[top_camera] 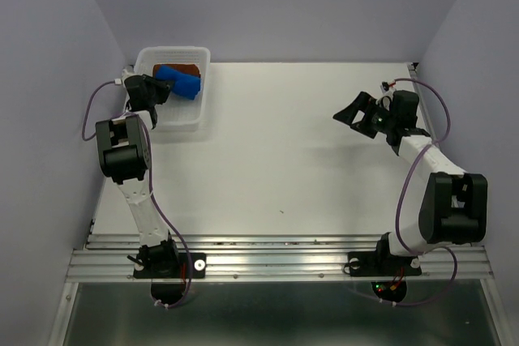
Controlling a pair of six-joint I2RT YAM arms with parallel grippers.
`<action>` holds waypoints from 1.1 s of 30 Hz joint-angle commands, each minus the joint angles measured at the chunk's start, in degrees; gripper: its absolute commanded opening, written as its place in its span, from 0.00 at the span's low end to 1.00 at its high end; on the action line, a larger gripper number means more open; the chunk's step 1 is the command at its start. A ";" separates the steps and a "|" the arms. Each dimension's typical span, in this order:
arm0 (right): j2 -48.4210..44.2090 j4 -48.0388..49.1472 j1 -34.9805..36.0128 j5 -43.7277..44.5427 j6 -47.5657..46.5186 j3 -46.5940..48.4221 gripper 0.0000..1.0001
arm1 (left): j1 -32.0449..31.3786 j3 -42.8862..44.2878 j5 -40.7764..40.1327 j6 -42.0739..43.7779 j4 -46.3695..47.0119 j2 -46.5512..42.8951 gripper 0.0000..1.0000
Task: Roll the towels
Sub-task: Place the rolled towel into the container
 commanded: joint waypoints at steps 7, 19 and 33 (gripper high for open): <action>1.05 2.85 0.32 1.11 0.28 2.75 1.00 | 0.89 -1.20 -3.91 -2.56 0.14 -1.32 0.00; 2.72 3.38 0.32 1.46 0.72 3.19 1.00 | 0.89 3.35 -11.20 -5.10 -13.99 0.88 0.00; 4.12 4.52 0.32 1.02 0.98 3.19 1.00 | 0.01 13.47 -9.63 -2.03 -24.20 5.45 0.15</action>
